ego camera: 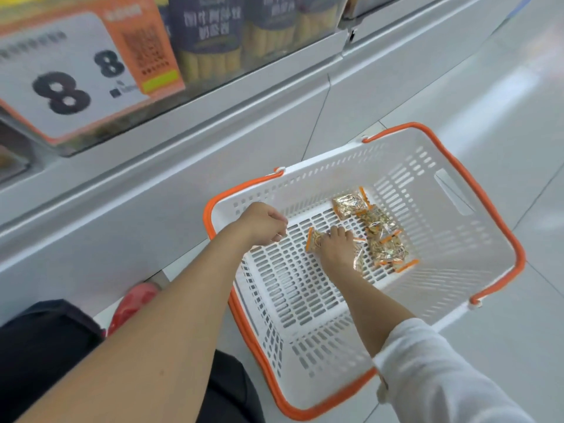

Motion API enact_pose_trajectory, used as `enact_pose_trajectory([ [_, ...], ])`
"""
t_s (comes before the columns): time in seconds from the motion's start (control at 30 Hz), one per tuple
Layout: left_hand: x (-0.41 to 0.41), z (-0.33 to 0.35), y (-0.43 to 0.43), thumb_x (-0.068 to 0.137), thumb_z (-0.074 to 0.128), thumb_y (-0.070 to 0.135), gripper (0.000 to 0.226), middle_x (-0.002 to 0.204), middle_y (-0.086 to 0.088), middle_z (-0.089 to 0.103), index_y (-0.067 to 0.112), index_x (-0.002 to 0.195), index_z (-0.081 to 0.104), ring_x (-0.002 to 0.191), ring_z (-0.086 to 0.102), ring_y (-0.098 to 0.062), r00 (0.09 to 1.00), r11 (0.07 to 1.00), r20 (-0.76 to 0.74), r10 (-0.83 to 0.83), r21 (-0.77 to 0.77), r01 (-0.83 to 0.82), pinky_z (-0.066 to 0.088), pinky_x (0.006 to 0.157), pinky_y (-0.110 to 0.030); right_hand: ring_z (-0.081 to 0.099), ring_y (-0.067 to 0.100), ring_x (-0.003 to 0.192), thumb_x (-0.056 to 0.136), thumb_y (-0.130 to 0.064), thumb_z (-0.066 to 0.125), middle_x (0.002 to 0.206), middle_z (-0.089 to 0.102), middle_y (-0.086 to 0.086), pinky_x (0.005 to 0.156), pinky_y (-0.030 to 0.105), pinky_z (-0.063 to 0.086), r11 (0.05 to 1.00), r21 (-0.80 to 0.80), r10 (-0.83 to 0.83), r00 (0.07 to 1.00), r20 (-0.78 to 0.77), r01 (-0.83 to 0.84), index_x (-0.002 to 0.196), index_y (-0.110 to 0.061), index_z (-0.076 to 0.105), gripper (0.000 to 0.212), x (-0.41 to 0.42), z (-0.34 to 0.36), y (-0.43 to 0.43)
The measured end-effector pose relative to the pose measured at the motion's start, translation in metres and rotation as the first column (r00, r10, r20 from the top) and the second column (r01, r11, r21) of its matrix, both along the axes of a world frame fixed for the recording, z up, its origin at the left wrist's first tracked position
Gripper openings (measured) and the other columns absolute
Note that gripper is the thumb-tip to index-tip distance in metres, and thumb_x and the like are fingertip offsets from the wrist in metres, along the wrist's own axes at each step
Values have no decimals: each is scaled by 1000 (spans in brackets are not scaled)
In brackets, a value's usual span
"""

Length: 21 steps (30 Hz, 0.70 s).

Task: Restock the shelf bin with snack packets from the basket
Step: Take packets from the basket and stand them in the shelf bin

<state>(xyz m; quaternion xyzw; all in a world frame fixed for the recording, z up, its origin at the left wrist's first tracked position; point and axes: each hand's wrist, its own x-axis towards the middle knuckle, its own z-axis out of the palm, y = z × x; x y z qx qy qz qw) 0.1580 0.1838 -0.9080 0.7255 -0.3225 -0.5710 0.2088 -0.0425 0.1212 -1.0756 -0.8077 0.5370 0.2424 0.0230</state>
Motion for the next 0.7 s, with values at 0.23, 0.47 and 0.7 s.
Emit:
enact_pose_trajectory([
  [0.23,-5,6,5,95,57,16,15,103,-16,67,4,101,65,83,65,-21,999,999,9,37,16,-37,56,79,-33,48,22,60,89,-26,51,71,50,2,53,33,35,907,270,-416,598,685,322,93,-15,39,17,10,47,20],
  [0.47,-24,38,15,88,70,26,24,100,-11,70,5,99,67,81,66,-15,935,947,-201,294,-70,-313,58,77,-27,34,13,76,72,-13,59,89,38,-3,67,28,30,993,-98,68,357,932,65,94,-12,41,29,30,143,42],
  [0.7,-5,105,23,85,70,3,32,100,-5,67,7,116,61,74,62,-8,892,874,-261,369,-231,-429,55,69,-20,63,9,104,83,-56,65,118,63,-5,94,36,51,915,403,-384,242,891,-31,139,-20,44,70,39,233,35],
])
